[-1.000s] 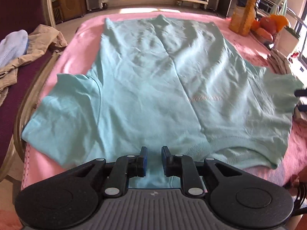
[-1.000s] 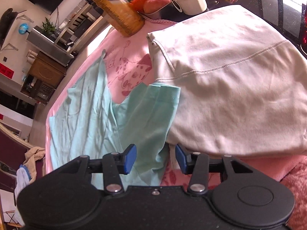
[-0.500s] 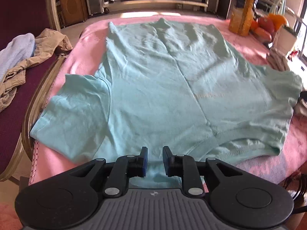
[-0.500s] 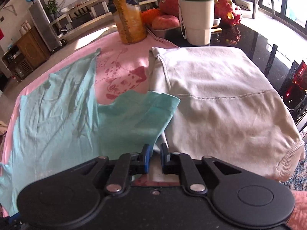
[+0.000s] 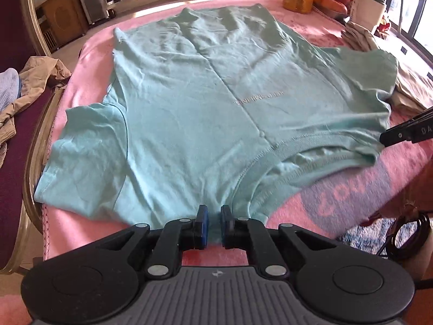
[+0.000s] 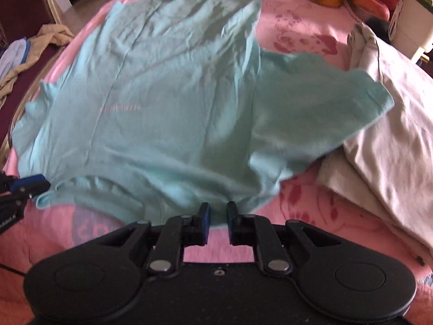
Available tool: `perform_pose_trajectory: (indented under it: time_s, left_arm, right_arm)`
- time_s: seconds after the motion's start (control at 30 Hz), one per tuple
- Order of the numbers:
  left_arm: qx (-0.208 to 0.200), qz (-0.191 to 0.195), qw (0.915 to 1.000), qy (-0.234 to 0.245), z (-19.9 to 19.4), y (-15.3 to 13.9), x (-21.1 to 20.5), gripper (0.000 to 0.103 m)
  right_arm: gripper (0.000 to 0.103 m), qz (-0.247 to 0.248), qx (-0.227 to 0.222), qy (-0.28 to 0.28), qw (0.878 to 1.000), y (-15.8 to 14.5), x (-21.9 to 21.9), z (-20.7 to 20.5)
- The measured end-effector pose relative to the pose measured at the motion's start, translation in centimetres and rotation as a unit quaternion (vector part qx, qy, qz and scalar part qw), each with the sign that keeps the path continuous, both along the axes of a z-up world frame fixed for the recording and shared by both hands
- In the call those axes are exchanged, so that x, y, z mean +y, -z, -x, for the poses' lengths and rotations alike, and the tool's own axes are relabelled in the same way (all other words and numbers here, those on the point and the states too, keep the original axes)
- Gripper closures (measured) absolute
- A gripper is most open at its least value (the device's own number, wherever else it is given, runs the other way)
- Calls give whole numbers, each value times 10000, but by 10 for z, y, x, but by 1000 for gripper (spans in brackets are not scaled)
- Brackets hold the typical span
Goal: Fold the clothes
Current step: 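Pull the hem with both tools to straighten the shirt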
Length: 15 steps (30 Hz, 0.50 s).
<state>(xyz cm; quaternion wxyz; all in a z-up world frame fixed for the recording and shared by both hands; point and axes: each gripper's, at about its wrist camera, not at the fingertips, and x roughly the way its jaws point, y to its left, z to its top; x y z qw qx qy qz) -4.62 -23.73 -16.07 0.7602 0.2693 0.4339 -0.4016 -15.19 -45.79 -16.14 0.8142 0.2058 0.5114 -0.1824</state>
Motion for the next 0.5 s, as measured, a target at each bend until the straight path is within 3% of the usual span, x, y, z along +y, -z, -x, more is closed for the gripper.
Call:
perform_pose_trajectory:
  time_s: [0.07,0.13,0.2,0.5]
  left_arm:
    - [47,133,9999,2,0,-8,11,94]
    - [-112,307,9994,-126,-4,-20,17,83]
    - [-369,491,9975,-346,-16,-39,19,82]
    - [-1124,1123,9805,-1160,-98,-106,4,67]
  right_arm:
    - [91,1,-307,66,9995,-19,-3,0]
    - [91,1,-613,132,9980,-37,-7,0]
    - [91,2,-919,197,9956,-56,-10,0]
    - [86,-119,-2278,529,9722,-133,-35,-9]
